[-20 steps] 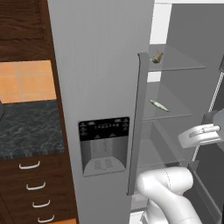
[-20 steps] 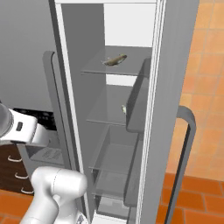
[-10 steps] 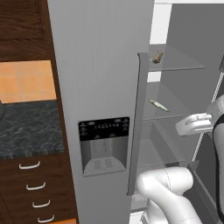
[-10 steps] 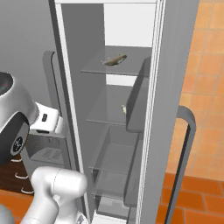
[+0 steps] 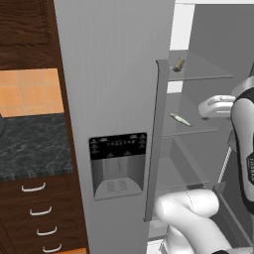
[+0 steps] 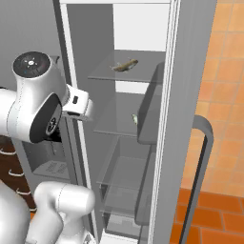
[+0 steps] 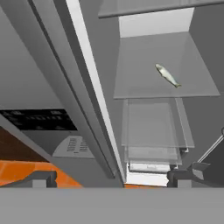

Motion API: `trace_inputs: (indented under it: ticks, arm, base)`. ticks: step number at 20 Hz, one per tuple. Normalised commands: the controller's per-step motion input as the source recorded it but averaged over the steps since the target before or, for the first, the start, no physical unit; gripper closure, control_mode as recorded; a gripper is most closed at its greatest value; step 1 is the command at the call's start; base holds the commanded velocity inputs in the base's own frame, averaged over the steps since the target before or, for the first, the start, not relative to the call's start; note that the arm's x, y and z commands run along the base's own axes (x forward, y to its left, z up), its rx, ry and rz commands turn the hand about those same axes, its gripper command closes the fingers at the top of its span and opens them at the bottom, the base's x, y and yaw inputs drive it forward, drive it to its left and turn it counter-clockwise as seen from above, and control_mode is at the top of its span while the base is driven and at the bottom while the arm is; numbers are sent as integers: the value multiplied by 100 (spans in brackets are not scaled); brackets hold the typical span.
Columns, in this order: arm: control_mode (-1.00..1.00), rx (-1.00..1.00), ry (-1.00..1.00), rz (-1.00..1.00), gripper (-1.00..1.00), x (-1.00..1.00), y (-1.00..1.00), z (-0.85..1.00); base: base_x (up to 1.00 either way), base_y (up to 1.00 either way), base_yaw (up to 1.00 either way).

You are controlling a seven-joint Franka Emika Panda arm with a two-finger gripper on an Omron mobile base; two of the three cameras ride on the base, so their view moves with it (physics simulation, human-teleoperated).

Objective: Place one tomato and one fish in each tupperware on the nearby counter, to pack two identical lunches.

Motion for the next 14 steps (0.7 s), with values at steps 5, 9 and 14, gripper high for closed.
trace_inputs:
  ticks: [5, 9, 14]
  arm:
    - [-100, 21, 0, -15, -100, 74, -47, 55]
    - [-100, 13, 0, -13, -100, 94, -39, 35]
    - [-100, 0, 0, -26, -100, 100, -9, 0]
  base:
    - [0, 0, 0]
    - [0, 0, 0]
    - [0, 0, 0]
